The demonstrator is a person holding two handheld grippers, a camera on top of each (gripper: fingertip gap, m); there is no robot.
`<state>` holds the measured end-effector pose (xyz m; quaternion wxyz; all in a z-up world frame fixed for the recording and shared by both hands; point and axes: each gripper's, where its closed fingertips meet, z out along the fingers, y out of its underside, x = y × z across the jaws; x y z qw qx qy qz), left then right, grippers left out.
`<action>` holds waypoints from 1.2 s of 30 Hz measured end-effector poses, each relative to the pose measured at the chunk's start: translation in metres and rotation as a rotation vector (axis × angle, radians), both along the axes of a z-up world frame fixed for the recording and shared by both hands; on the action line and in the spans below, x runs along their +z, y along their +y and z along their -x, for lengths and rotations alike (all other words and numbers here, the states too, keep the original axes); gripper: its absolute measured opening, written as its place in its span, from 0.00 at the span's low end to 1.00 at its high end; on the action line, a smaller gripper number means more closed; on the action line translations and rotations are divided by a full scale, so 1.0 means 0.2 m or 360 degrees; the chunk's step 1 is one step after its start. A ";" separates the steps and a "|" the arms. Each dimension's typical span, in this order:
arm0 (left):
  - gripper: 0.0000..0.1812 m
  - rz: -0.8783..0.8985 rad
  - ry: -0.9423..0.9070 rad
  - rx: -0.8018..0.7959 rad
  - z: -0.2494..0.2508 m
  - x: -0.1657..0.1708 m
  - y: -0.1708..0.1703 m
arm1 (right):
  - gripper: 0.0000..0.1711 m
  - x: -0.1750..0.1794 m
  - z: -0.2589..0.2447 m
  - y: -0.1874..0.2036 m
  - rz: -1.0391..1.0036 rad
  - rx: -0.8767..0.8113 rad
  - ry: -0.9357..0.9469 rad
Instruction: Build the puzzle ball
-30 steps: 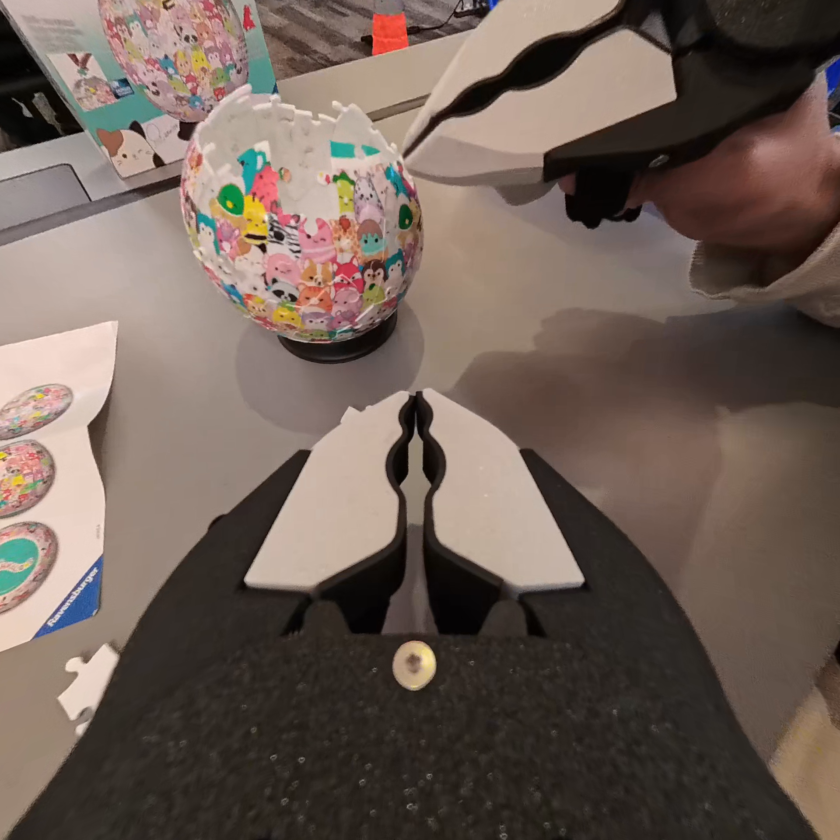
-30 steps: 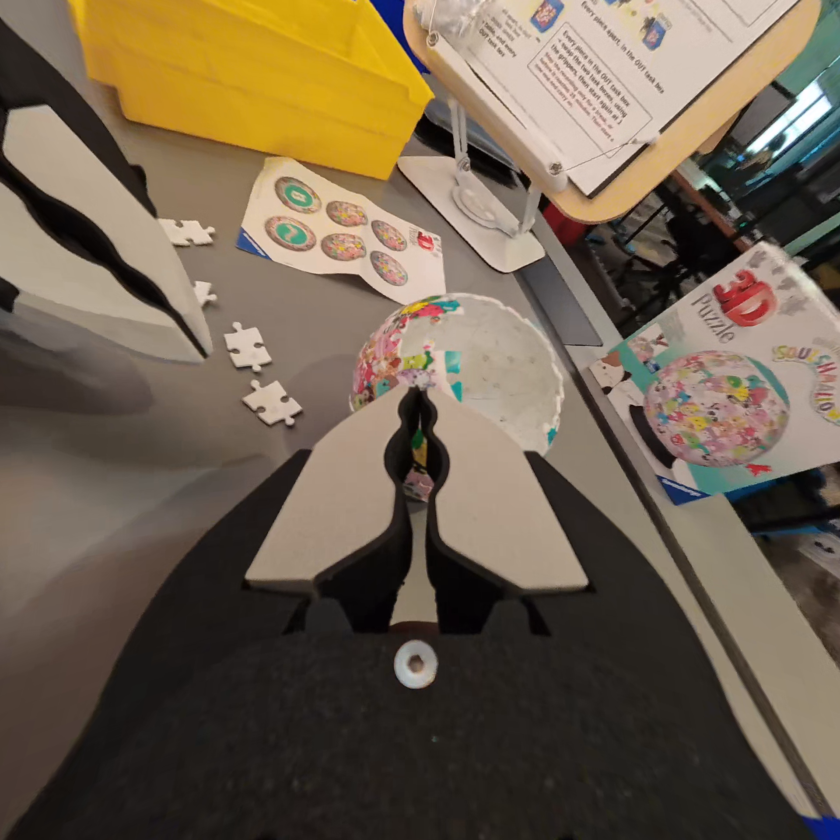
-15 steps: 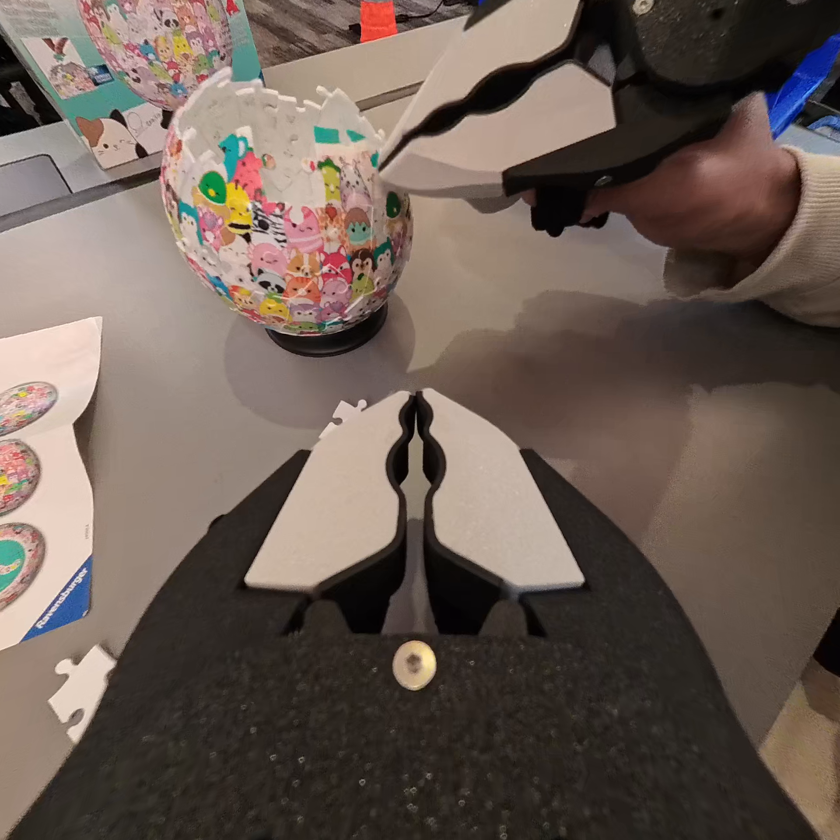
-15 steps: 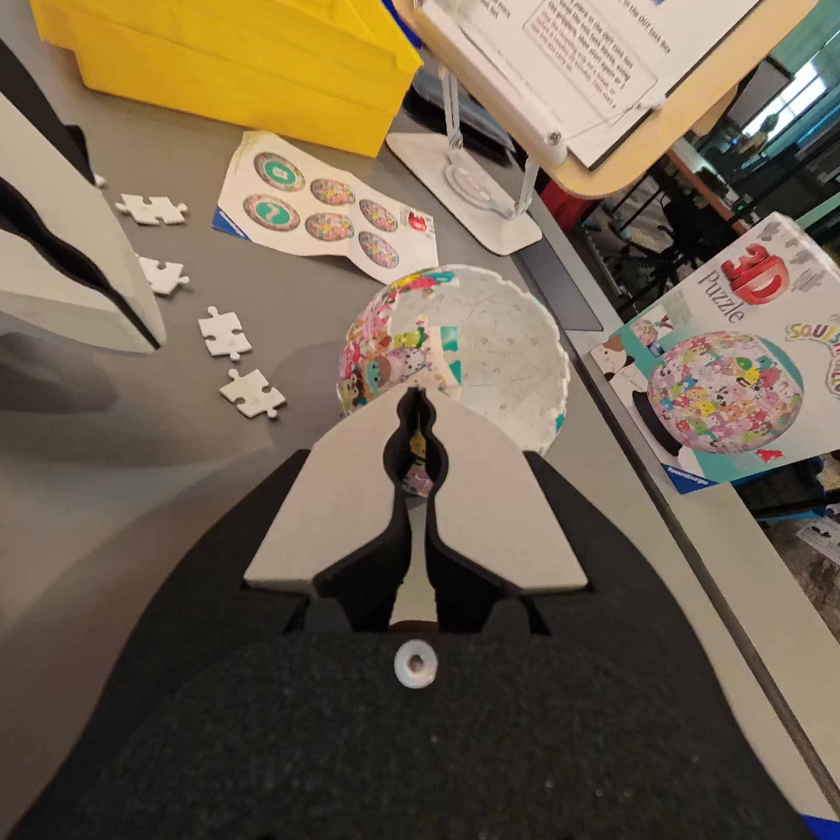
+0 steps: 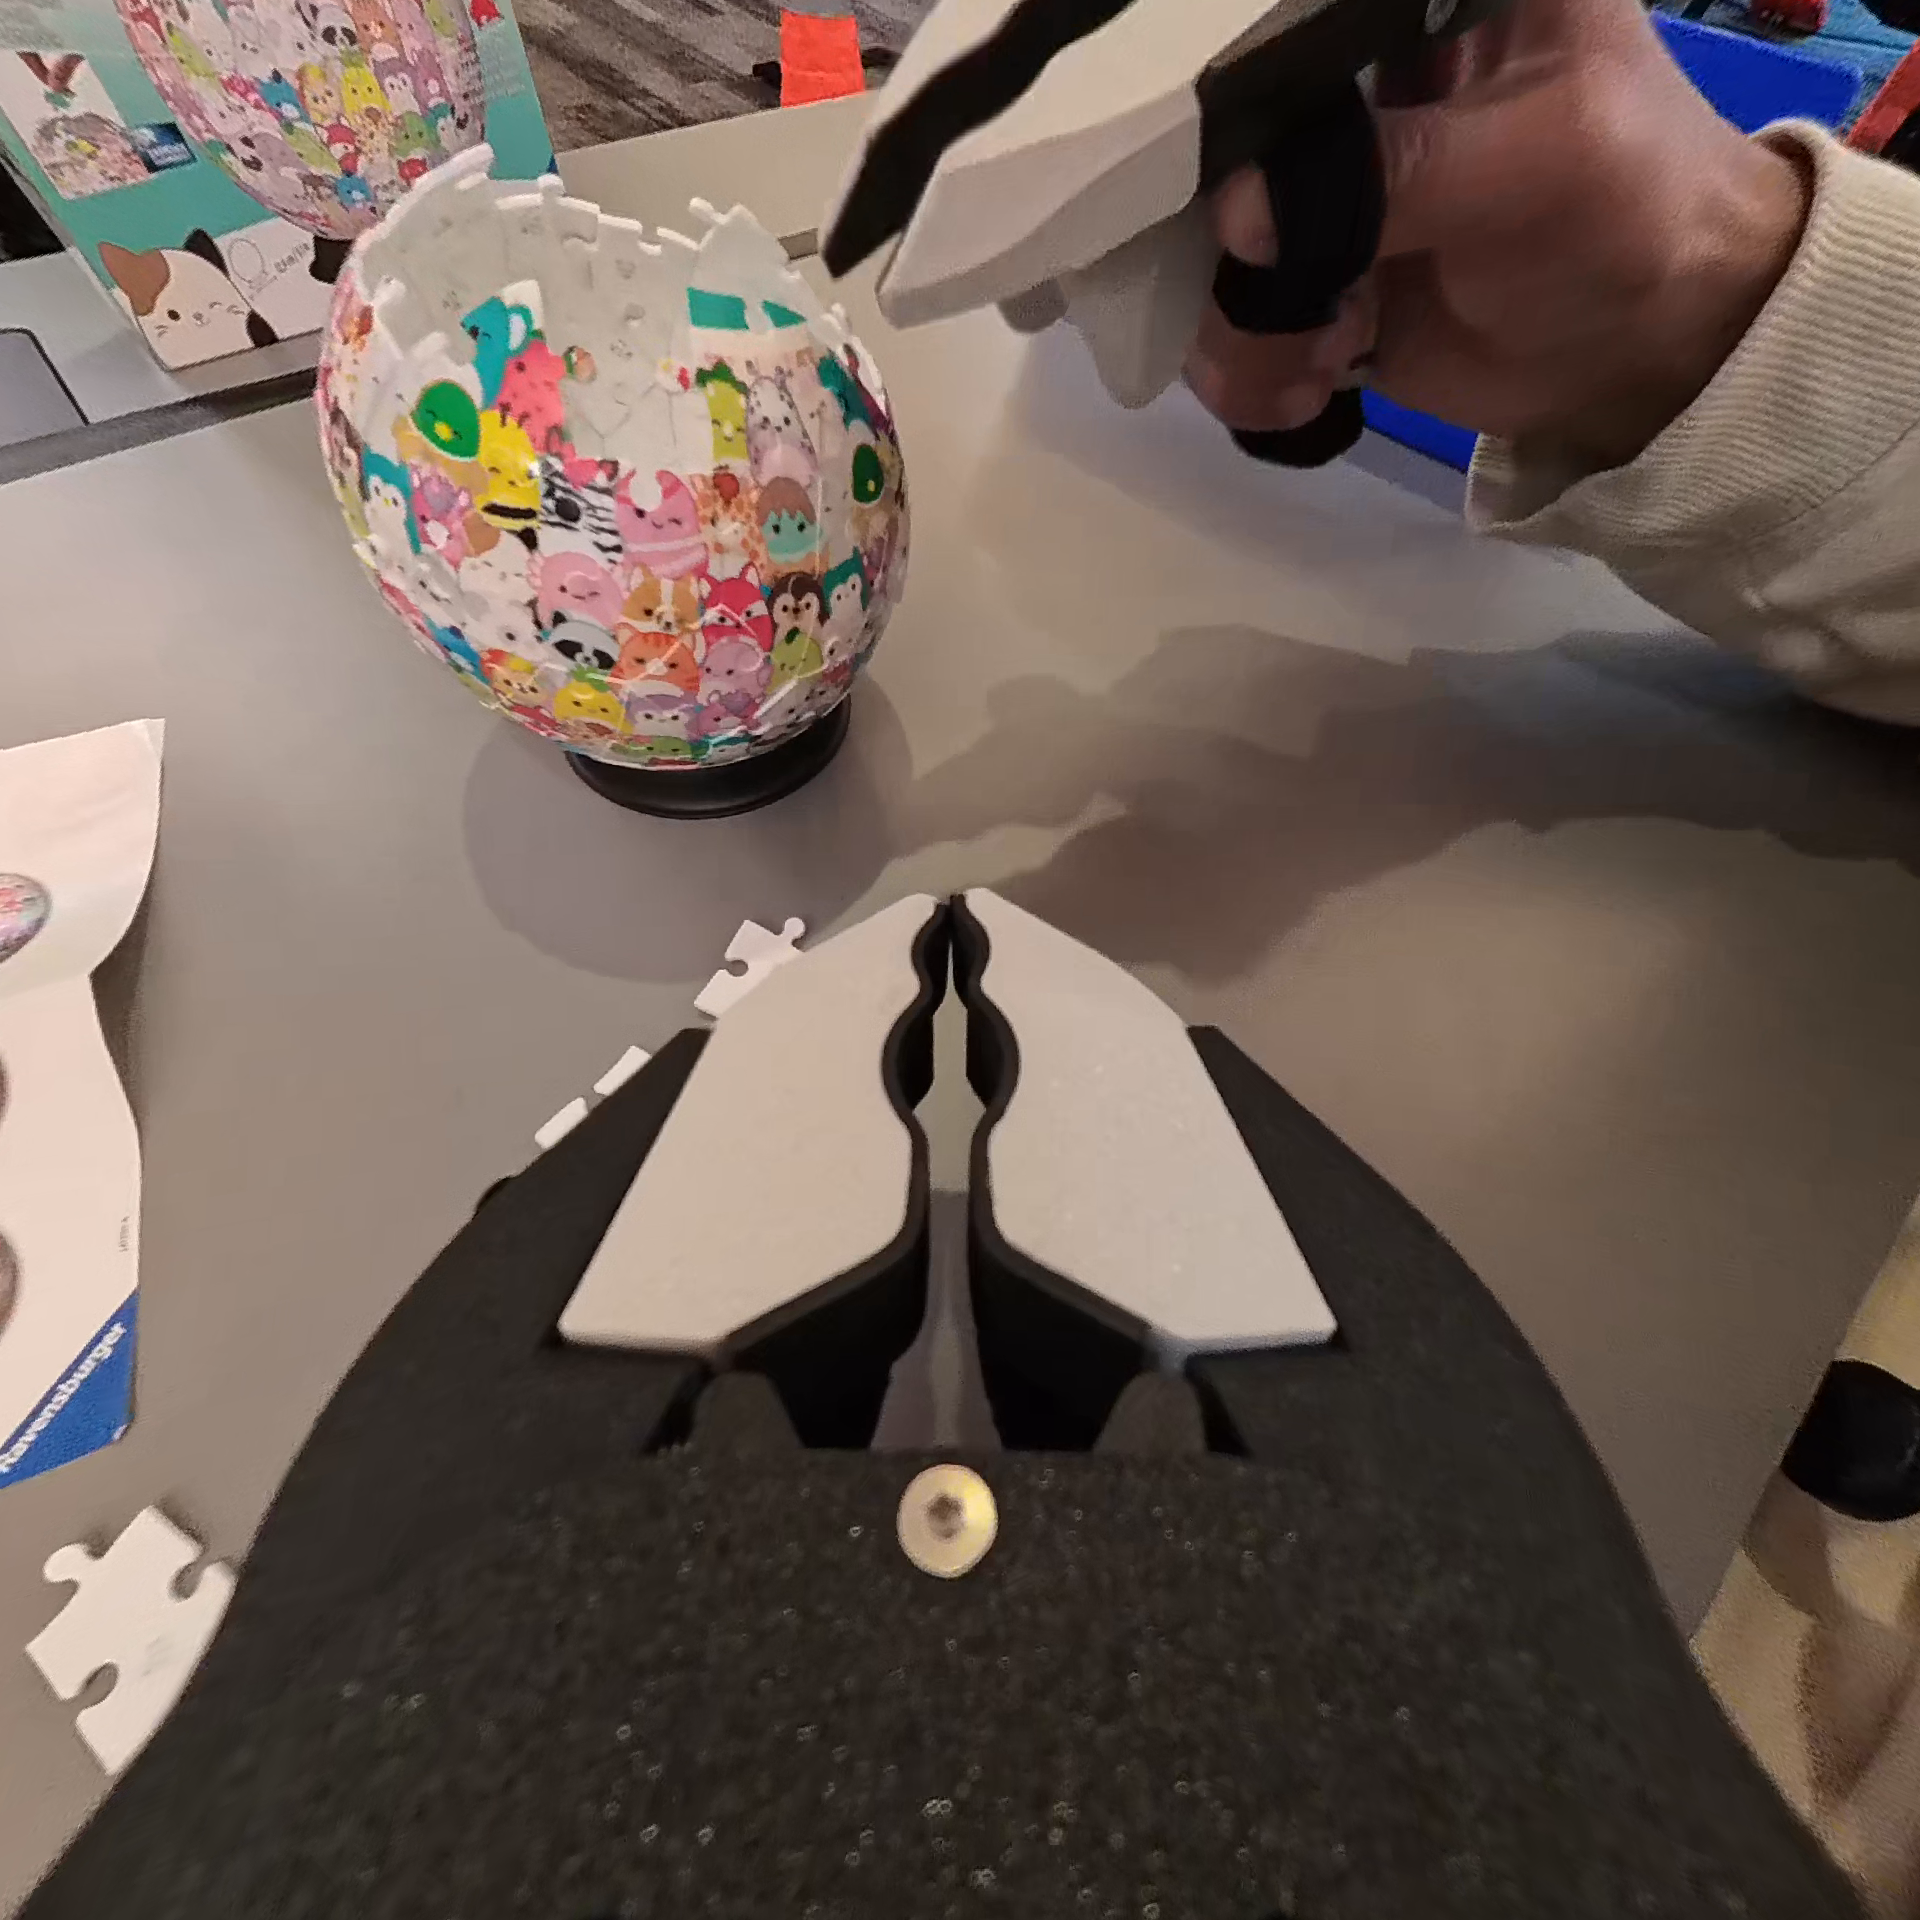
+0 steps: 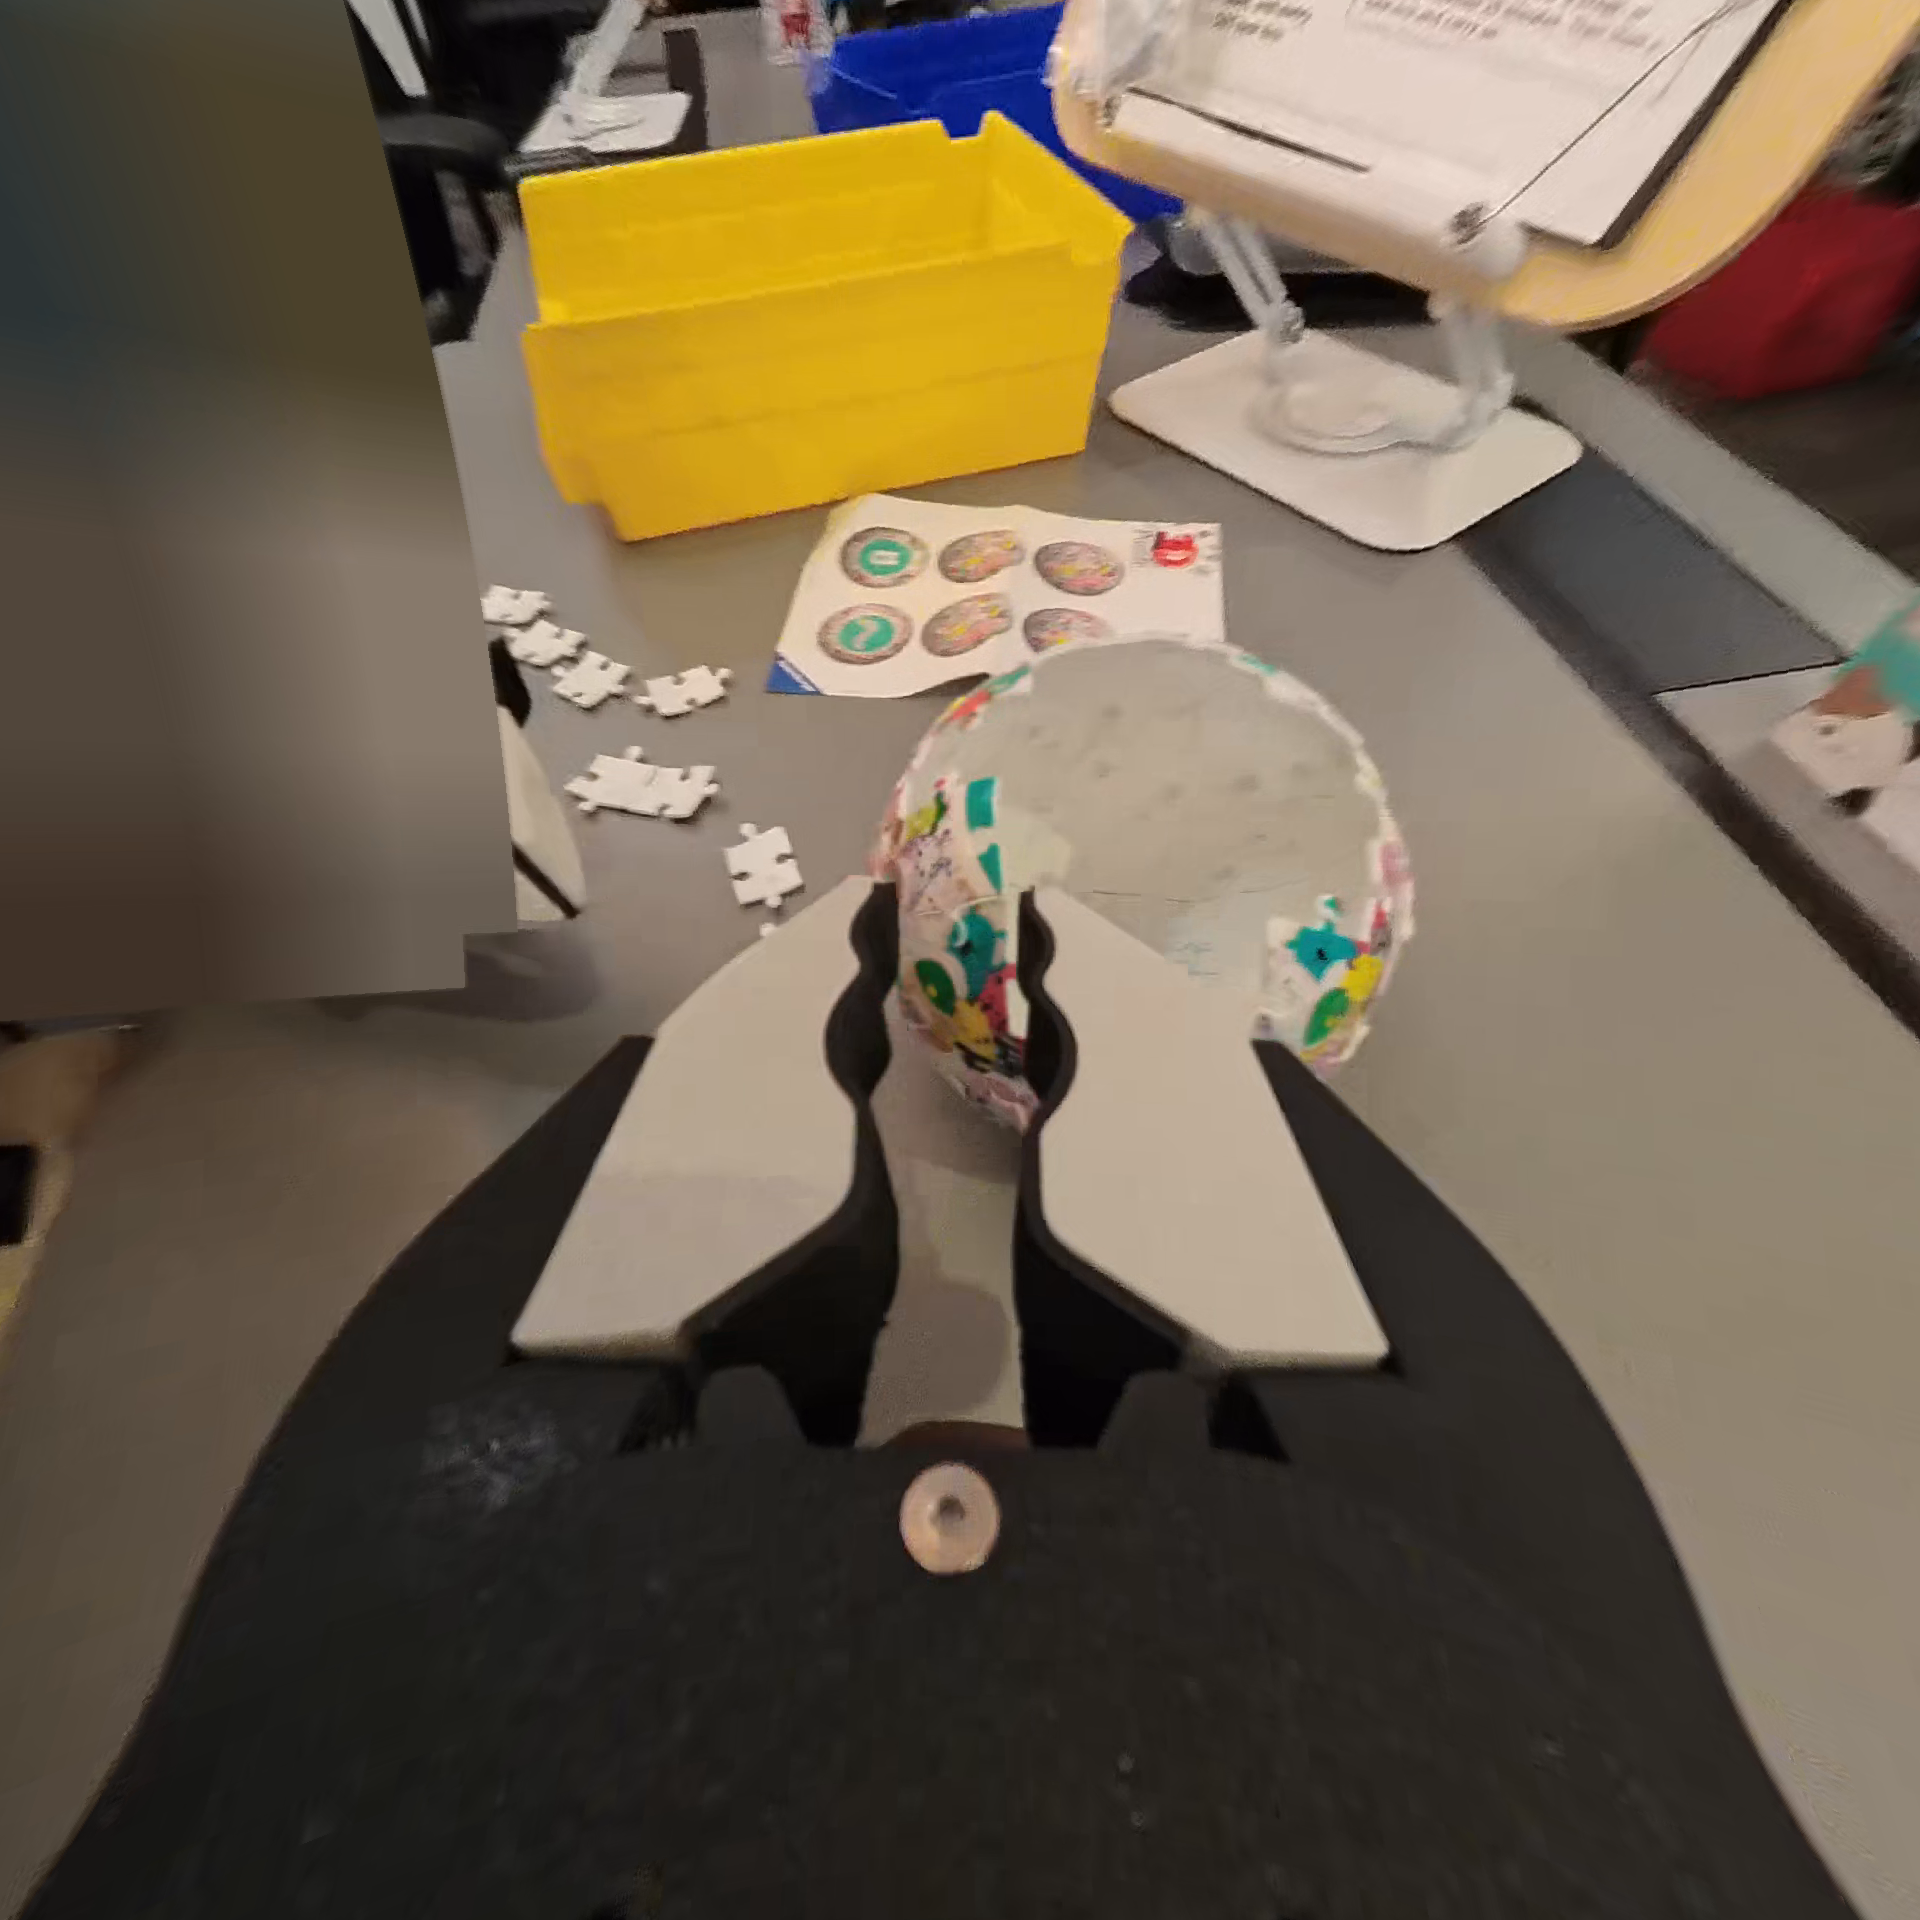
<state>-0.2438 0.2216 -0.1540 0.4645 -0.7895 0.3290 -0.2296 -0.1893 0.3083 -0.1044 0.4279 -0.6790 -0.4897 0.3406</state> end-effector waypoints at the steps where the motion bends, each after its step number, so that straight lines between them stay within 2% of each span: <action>1: 0.00 0.0005 -0.0004 -0.0005 0.00 0.00 0.00 | 0.13 -0.01 0.00 0.01 -0.0006 -0.0009 -0.0024; 4: 0.00 0.0015 0.0000 -0.0017 -0.01 -0.01 -0.01 | 0.13 -0.05 0.01 0.03 -0.0116 -0.0034 -0.0111; 7: 0.00 0.0018 0.0003 -0.0030 -0.01 -0.01 -0.02 | 0.12 -0.10 0.03 0.03 -0.0055 0.0000 -0.0139; 11: 0.00 0.0019 0.0001 -0.0036 -0.02 -0.01 -0.02 | 0.06 -0.08 0.03 0.04 -0.0047 0.0006 -0.0098; 19: 0.00 0.0039 -0.0017 -0.0032 -0.01 -0.02 -0.01 | 0.12 -0.10 0.02 0.03 -0.0111 0.0048 -0.0185; 24: 0.00 0.0046 -0.0016 -0.0035 -0.01 -0.02 -0.01 | 0.08 -0.09 0.02 0.04 -0.0163 0.0051 -0.0215; 36: 0.00 0.0046 -0.0025 -0.0040 -0.01 -0.01 -0.02 | 0.08 -0.10 0.03 0.05 -0.0202 0.0061 -0.0255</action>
